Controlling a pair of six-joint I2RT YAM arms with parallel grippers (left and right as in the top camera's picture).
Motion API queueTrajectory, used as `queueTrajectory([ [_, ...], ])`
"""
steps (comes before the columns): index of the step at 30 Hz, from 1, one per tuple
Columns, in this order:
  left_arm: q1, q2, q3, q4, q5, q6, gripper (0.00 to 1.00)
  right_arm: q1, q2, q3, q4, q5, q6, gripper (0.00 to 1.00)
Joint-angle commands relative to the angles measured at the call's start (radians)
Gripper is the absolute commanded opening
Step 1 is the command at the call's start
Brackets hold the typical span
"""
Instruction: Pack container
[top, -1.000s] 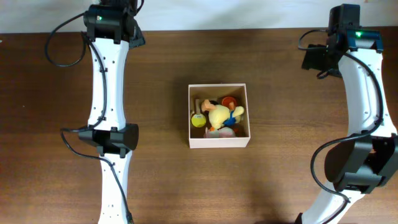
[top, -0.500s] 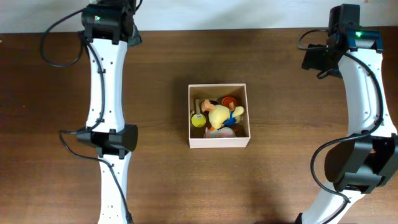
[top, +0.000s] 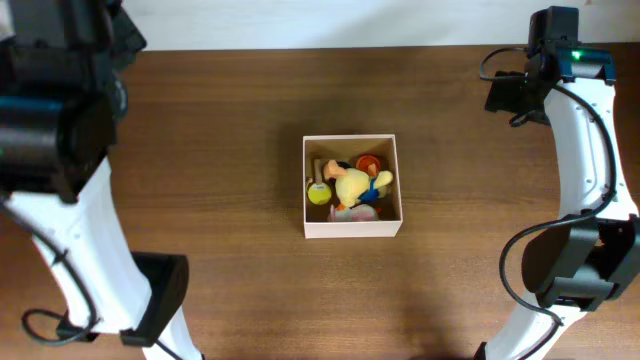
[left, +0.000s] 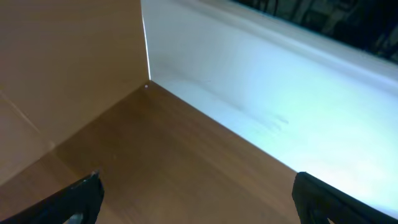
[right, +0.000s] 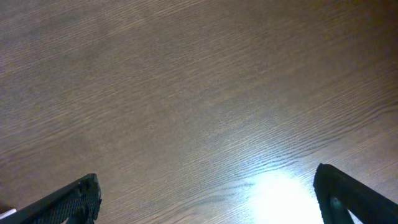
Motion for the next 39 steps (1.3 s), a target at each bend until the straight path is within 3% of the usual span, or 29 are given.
queueTrajectory([
  [1, 0.006, -0.039, -0.029, 0.003, -0.016, 0.0, 0.99, -0.006, 0.002, -0.005, -0.001, 0.005, 0.016, 0.99],
  [6, 0.006, -0.03, -0.039, 0.051, -0.012, -0.01, 0.99, -0.006, 0.002, -0.005, 0.0, 0.005, 0.016, 0.99],
  [12, 0.006, 0.044, -0.047, 0.223, 0.057, -0.009, 0.99, -0.006, 0.002, -0.005, 0.0, 0.005, 0.016, 0.99],
  [17, 0.006, 0.0, -0.192, 0.248, 0.092, -0.01, 0.99, -0.006, 0.002, -0.005, 0.0, 0.005, 0.016, 0.99],
  [22, 0.006, -0.176, -0.501, 0.308, 0.09, -0.01, 0.99, -0.006, 0.002, -0.005, 0.0, 0.005, 0.016, 0.99],
  [26, 0.027, -0.397, -0.886, 0.463, 0.09, -0.013, 0.99, -0.006, 0.002, -0.005, 0.0, 0.005, 0.016, 0.99],
  [31, 0.077, -0.645, -1.294, 0.618, 0.095, -0.118, 0.99, -0.006, 0.002, -0.005, 0.0, 0.005, 0.016, 0.99],
  [37, 0.129, -0.854, -1.645, 0.82, 0.148, -0.11, 0.99, -0.006, 0.002, -0.005, 0.0, 0.005, 0.016, 0.99],
  [39, 0.147, -0.931, -1.78, 0.925, 0.195, -0.021, 0.99, -0.006, 0.002, -0.005, -0.001, 0.005, 0.016, 0.99],
])
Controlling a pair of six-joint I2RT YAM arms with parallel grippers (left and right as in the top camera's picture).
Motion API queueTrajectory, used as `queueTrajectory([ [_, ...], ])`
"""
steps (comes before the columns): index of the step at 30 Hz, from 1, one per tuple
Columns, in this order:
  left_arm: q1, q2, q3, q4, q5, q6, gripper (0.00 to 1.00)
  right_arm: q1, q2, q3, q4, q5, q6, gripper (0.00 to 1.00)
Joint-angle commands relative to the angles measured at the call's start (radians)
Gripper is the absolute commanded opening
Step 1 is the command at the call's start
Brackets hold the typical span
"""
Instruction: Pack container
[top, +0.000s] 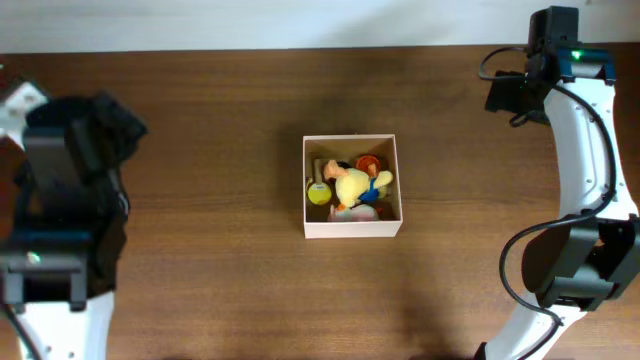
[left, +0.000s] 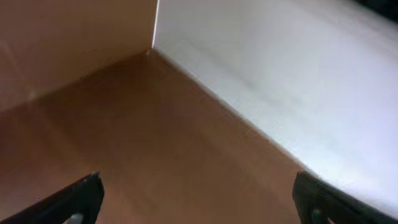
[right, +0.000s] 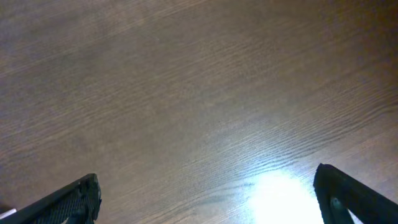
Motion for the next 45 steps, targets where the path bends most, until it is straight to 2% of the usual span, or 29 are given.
queueTrajectory([
  [1, 0.027, -0.101, -0.178, 0.117, 0.09, 0.125, 0.99, -0.006, 0.002, -0.005, -0.002, 0.005, 0.016, 0.99],
  [4, 0.035, -0.188, -0.337, 0.283, 0.175, 0.301, 0.99, -0.006, 0.002, -0.005, -0.002, 0.005, 0.016, 0.99],
  [6, 0.035, -0.256, -0.447, 0.37, 0.217, 0.379, 0.99, -0.006, 0.002, -0.005, -0.002, 0.005, 0.016, 0.99],
  [8, 0.035, -0.311, -0.527, 0.414, 0.238, 0.404, 0.99, -0.006, 0.002, -0.005, -0.002, 0.005, 0.016, 0.99],
  [15, 0.035, -0.583, -0.829, 0.491, 0.26, 0.404, 0.99, -0.006, 0.002, -0.005, -0.002, 0.005, 0.015, 0.99],
  [24, 0.035, -0.846, -1.063, 0.596, 0.278, 0.419, 0.99, -0.006, 0.002, -0.005, -0.002, 0.005, 0.016, 0.99],
  [32, 0.036, -0.961, -1.297, 0.815, 0.328, 0.418, 0.99, -0.006, 0.002, -0.005, -0.002, 0.005, 0.016, 0.99],
  [45, 0.041, -1.011, -1.395, 0.829, 0.328, 0.418, 0.99, -0.006, 0.002, -0.005, -0.002, 0.005, 0.016, 0.99],
])
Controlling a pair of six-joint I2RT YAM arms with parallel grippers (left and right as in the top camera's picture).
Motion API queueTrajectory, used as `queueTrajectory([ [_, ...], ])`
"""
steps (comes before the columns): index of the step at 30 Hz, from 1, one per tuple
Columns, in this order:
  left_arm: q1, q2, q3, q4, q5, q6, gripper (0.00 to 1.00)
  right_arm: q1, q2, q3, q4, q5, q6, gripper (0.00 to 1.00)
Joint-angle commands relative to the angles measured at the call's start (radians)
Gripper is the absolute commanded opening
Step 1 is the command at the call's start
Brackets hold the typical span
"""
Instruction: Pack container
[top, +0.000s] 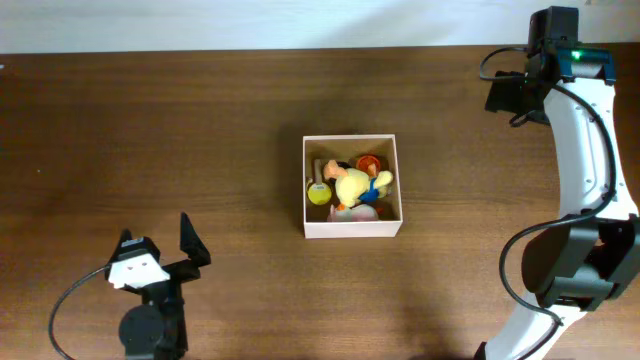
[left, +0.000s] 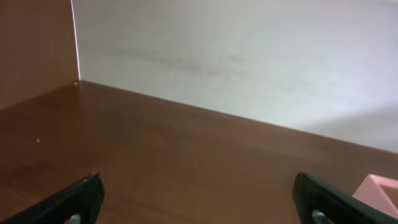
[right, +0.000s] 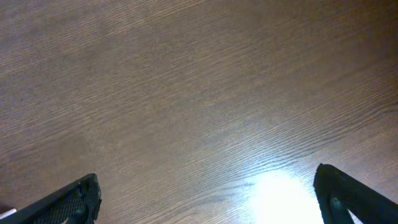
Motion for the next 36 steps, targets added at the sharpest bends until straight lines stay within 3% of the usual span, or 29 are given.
queueTrajectory([
  [1, 0.007, -0.025, -0.042, 0.002, 0.018, 0.016, 0.99, -0.006, 0.002, -0.005, 0.0, 0.005, 0.016, 0.99],
  [8, 0.015, -0.149, -0.103, -0.05, 0.039, 0.016, 0.99, -0.006, 0.002, -0.005, 0.0, 0.005, 0.016, 0.99],
  [36, 0.052, -0.147, -0.103, -0.08, 0.096, 0.024, 0.99, -0.006, 0.002, -0.005, 0.0, 0.005, 0.016, 0.99],
])
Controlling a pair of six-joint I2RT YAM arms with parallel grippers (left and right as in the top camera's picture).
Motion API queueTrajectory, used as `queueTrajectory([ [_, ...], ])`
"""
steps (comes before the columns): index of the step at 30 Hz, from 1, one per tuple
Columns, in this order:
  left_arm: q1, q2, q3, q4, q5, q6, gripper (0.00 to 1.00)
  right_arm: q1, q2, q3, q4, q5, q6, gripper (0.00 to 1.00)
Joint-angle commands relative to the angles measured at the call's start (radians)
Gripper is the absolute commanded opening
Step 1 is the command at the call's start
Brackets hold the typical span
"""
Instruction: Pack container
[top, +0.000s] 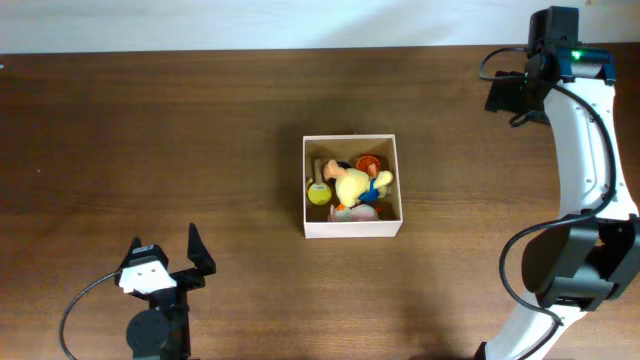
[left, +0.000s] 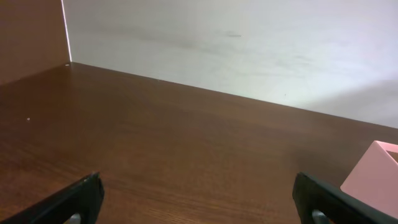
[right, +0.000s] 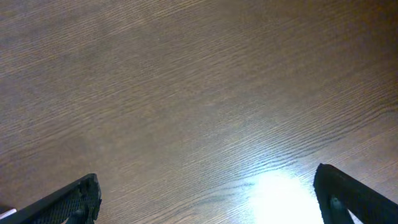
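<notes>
A white open box (top: 352, 229) stands mid-table, holding a yellow plush duck (top: 352, 185), an orange piece (top: 368, 162), a yellow-green ball (top: 318, 194) and other small toys. My left gripper (top: 163, 246) sits low at the front left, open and empty, pointing toward the back wall. In the left wrist view its fingers (left: 79, 199) stand wide apart over bare wood, and the box's corner (left: 373, 175) shows pinkish at the right edge. My right gripper (top: 504, 97) hangs at the far right back, open (right: 205, 200) over bare tabletop.
The brown wooden table (top: 200, 130) meets a white wall (left: 249, 50) at the back. The right arm (top: 585, 180) runs along the table's right side from the front to the back.
My left gripper has shifted slightly to the right and toward the front. A bit more of the box corner shows in its wrist view. The right arm and the box's contents are unchanged.
At first the left arm loomed large at the far left, its camera on the table's back corner. Then it stood smaller at the left. Later it sat low at the front left, open, as now. The right gripper stayed open and still throughout.
</notes>
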Motion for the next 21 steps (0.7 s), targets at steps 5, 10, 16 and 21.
queueTrajectory([
  [5, 0.007, -0.01, -0.001, -0.008, 0.018, 0.017, 0.99, -0.006, 0.002, -0.005, 0.0, 0.005, 0.016, 0.99],
  [10, 0.007, -0.01, -0.001, -0.008, 0.018, 0.016, 0.99, -0.006, 0.002, -0.005, 0.0, 0.005, 0.016, 0.99],
  [16, 0.007, -0.01, -0.001, -0.008, 0.018, 0.016, 0.99, -0.006, 0.002, -0.005, -0.001, 0.005, 0.016, 0.99],
  [21, 0.007, -0.01, -0.001, -0.008, 0.018, 0.016, 0.99, -0.007, 0.002, -0.005, -0.002, 0.041, -0.003, 0.99],
])
